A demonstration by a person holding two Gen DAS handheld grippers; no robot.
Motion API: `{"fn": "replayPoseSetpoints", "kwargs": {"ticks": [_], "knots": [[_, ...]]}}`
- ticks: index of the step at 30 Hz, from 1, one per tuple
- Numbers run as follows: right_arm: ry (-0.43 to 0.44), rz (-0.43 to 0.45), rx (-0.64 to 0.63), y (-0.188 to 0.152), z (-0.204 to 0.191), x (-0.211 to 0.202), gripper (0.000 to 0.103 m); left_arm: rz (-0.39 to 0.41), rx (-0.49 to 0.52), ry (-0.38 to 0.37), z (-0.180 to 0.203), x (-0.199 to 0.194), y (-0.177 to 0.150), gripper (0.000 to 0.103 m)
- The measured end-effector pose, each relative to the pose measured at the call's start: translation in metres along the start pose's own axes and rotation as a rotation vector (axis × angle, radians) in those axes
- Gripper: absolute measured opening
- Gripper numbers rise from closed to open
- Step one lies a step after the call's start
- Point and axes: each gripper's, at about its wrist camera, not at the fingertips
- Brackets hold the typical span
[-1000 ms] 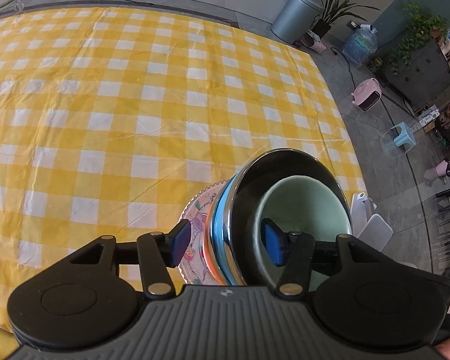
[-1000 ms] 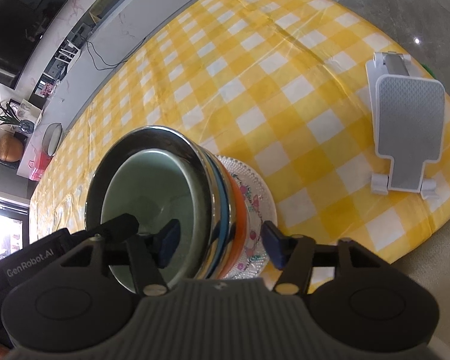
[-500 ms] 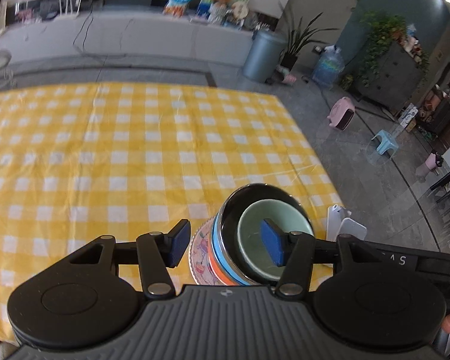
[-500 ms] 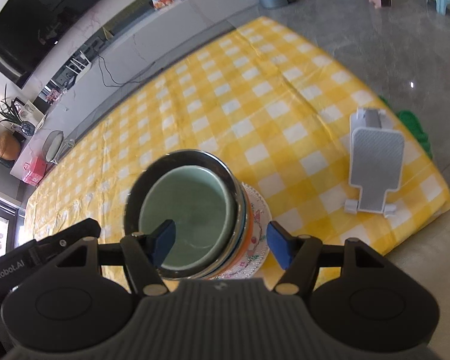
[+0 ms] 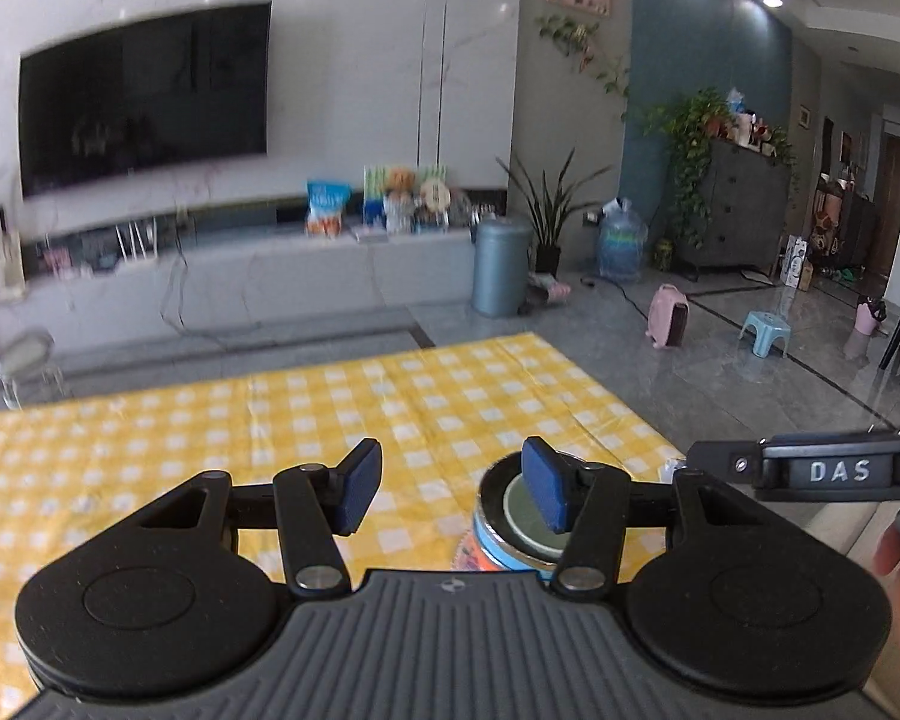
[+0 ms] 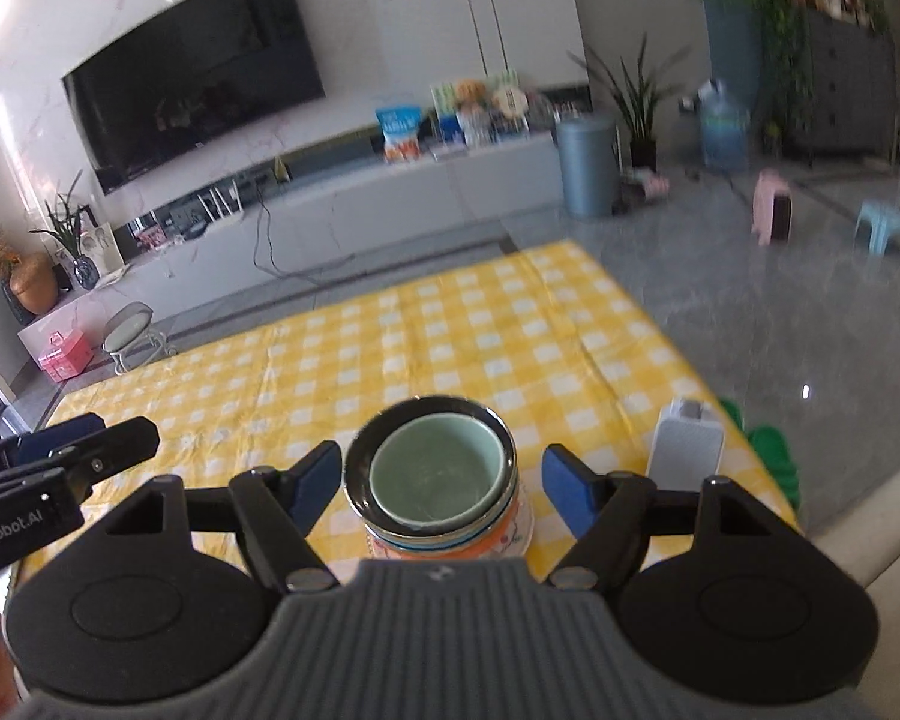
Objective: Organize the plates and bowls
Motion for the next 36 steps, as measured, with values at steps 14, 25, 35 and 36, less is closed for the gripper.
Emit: {"fn": "replayPoseSetpoints", "kwargs": {"ticks": [14, 25, 35, 36], "knots": [[0.087, 0.229, -0.135, -0.081, -0.003, -0.038, 0.084, 0.057, 0.063, 0.198, 0.041, -0.012, -0.054, 0.080], [0.019, 0.111, -0.188, -0.123, 0.020, 0.018, 0.084, -0.111, 0.084, 0.117, 0.050, 0.015, -0.097, 0.080], [0.049, 0.090, -0.189, -0.129, 0.022, 0.026, 0.084, -0.152, 0.078, 0.140, 0.048, 0.020, -0.114, 0.080], [0.053, 0.089, -0.186, -0.129, 0.022, 0.026, 0.084, -0.154, 0.078, 0.140, 0.047, 0.020, -0.114, 0.080]]}}
Point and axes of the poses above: each gripper's, at about its wrist camera, not at the fingertips, and x roughly the way its jaws point, z to its right, y to its top, and after that the axes turned 10 degrees about x, right-handed
